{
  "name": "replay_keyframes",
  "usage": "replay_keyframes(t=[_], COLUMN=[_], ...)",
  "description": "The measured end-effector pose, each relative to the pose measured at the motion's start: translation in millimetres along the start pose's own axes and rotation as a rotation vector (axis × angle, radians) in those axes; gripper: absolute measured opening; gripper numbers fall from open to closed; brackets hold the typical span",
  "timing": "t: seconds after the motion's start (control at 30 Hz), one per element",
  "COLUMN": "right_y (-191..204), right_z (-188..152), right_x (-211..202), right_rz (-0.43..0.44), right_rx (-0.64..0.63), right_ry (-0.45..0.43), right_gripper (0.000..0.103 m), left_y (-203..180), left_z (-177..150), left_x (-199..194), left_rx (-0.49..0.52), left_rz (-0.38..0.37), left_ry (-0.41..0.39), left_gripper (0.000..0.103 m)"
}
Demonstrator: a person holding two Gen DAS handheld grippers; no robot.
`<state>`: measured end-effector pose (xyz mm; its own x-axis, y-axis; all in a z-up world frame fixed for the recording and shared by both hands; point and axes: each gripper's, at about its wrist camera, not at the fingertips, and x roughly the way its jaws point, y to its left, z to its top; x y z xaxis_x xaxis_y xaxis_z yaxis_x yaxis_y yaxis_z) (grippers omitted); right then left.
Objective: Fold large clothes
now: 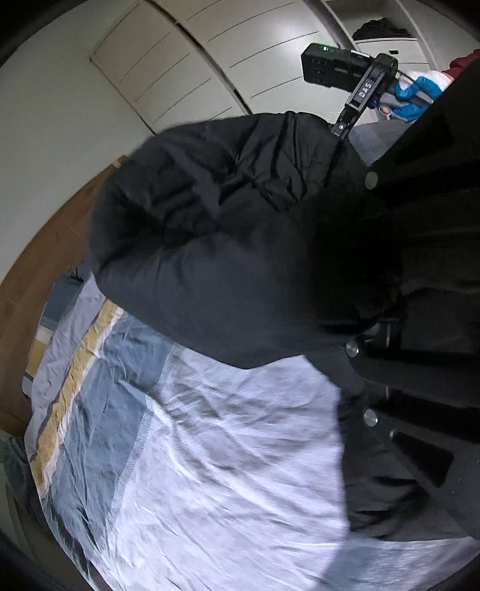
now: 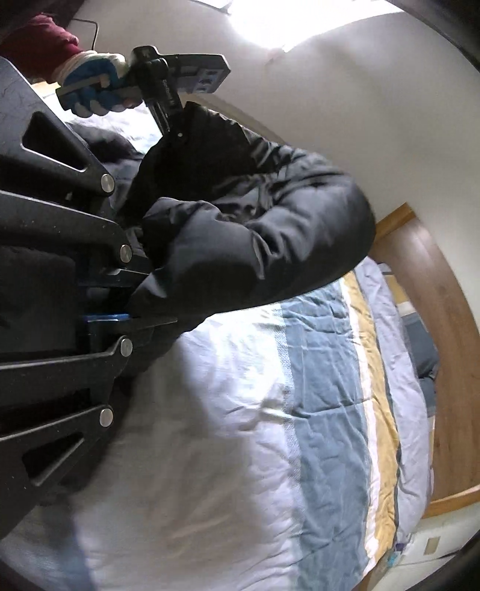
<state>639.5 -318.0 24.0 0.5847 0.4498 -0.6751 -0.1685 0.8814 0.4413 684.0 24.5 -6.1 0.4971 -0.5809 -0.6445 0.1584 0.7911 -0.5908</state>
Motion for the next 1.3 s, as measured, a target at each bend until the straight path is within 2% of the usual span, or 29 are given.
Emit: replay_keyframes(t=[0.23, 0.53, 0.67, 0.87, 1.03, 1.1, 1.17, 1.3], right_y=[-6.2, -33.0, -42.8, -36.0, -31.8, -30.0, -29.6, -31.8], right_z=[-56.6, -116.4, -127.6, -133.8, -138.6, -139.9, -141.2, -143.0], right_x=[-27.4, -18.7, -11.1, -9.5, -15.5, -15.6, -14.6, -12.2], right_rz=[0.034, 0.016, -0.022, -0.102, -0.127, -0.134, -0.144, -0.148], right_rx=[0.075, 0.153, 0.163, 0.088, 0.03, 0.011, -0.011, -0.033], right_ry=[-0.007, 0.023, 0.024, 0.036, 0.024, 0.018, 0.005, -0.019], right_gripper=[0.01, 0.01, 0.01, 0.012, 0.013, 0.013, 0.013, 0.014], left_y=[8.2, 32.1, 32.1, 29.9, 17.6, 19.6, 14.7, 24.1], left_z=[-69.9, -123.5, -132.7, -142.4, -152.1, -145.3, -150.9, -155.1], left_x=[-25.9, -21.5, -19.1, -25.9, -39.1, -33.6, -36.9, -42.7], left_rx=[-0.012, -0.031, -0.002, -0.005, 0.035, 0.049, 0.055, 0.035], left_rz=[-0.026, -0.023, -0.002, 0.021, 0.046, 0.059, 0.05, 0.043], left_ry=[0.02, 0.03, 0.026, 0.013, -0.027, -0.037, -0.056, -0.082], left_gripper=[0.011, 0.01, 0.011, 0.015, 0.015, 0.015, 0.015, 0.023])
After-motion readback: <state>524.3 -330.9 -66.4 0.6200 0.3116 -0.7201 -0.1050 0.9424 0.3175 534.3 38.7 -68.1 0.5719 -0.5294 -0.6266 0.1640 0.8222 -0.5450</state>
